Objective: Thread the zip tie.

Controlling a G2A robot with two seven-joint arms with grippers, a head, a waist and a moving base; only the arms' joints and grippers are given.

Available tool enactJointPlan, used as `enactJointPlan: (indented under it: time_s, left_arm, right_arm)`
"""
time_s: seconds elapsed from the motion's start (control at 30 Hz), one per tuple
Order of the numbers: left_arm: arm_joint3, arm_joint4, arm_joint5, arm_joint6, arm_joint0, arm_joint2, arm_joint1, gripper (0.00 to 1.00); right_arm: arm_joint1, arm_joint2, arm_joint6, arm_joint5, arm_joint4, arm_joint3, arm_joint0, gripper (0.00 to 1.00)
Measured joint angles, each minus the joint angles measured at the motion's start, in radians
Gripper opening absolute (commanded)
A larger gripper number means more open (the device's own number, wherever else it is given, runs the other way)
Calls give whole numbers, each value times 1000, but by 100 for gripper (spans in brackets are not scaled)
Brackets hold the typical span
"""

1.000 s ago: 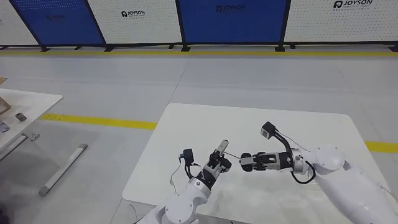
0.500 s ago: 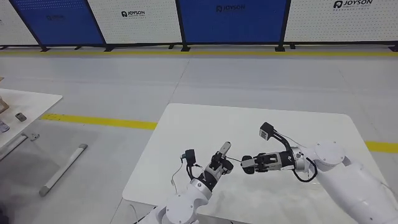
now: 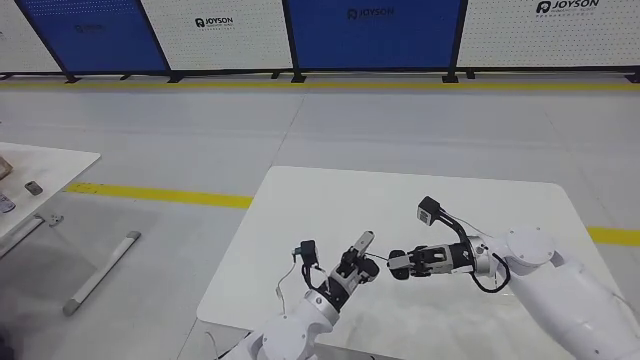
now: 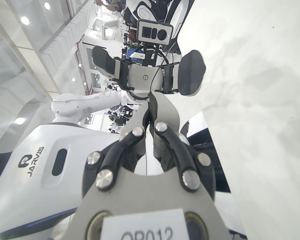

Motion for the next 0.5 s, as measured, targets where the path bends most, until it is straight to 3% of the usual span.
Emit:
enactJointPlan:
  time_s: [0.07,0.1,0.13,0.17,0.2,0.23,0.33,0.5]
  left_arm:
    - [11,22,-14,13,-4,5,-3,100]
    - [17,31,-18,14,-5,7,-4,86]
    - [22,38,-21,15,-6,9,-5,53]
    - [28,45,-24,17,-7,10,-6,41]
    - [31,48,-26,18,-7,11,-7,36]
    - [33,50,-28,18,-7,12,-7,23]
    - [37,51,-34,14,-5,9,-9,1]
    - [29,32,-41,-4,5,-10,-9,0]
  right_arm:
    - [0,0,0,0,0,0,0,0]
    - [0,0,0,0,0,0,0,0]
    - [0,0,0,0,0,0,0,0]
    - [0,0,0,0,0,0,0,0]
    - [0,0,0,0,0,0,0,0]
    - [0,0,0,0,0,0,0,0]
    - [0,0,0,0,0,0,0,0]
    - [0,0,0,0,0,0,0,0]
